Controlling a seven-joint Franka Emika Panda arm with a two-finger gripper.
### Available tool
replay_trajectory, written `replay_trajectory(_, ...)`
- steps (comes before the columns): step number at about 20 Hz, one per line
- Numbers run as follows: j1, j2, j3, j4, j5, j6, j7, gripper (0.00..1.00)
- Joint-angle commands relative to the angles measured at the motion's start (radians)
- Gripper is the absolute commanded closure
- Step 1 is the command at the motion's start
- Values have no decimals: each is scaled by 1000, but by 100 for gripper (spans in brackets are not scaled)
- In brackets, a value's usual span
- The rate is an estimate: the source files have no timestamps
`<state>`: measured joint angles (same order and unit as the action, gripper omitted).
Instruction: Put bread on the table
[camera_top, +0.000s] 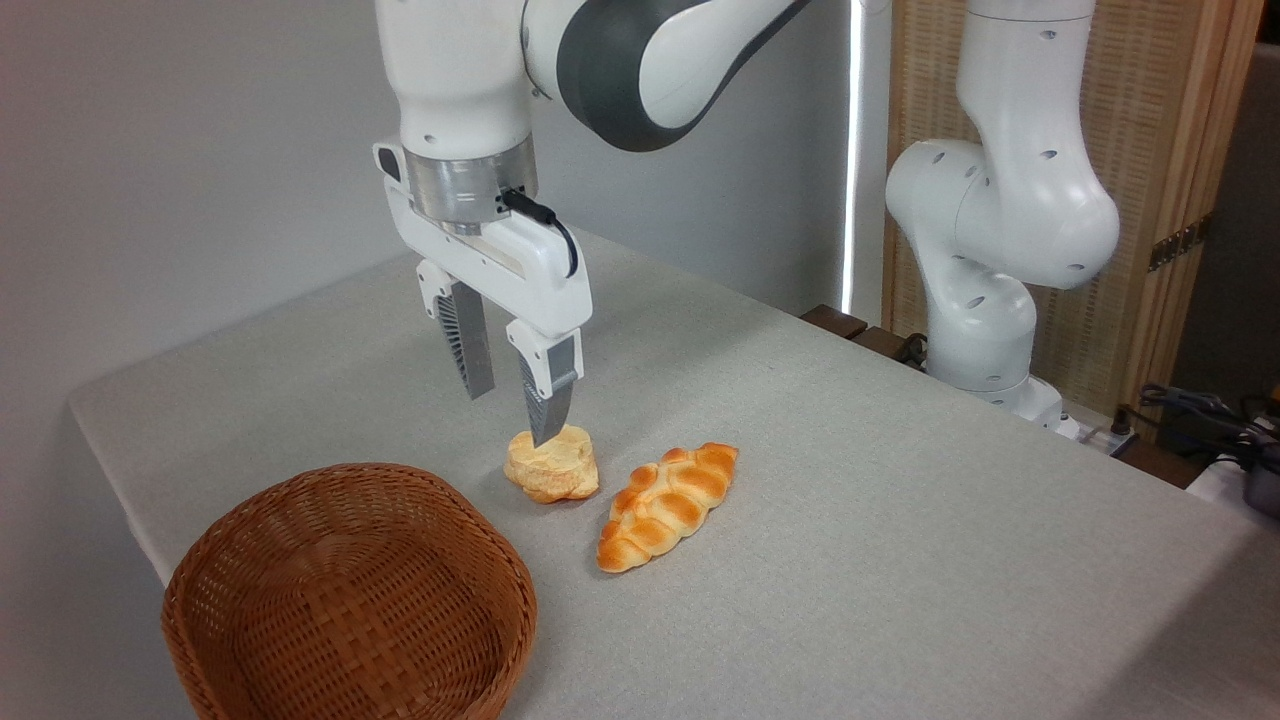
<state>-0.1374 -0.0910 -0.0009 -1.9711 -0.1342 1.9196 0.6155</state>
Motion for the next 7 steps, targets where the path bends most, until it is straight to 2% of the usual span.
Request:
replay_trajectory(1, -7, -1, 2, 12, 71, 35, 15, 0)
replay_trajectory(7, -7, -1, 2, 14, 73, 35, 4, 0)
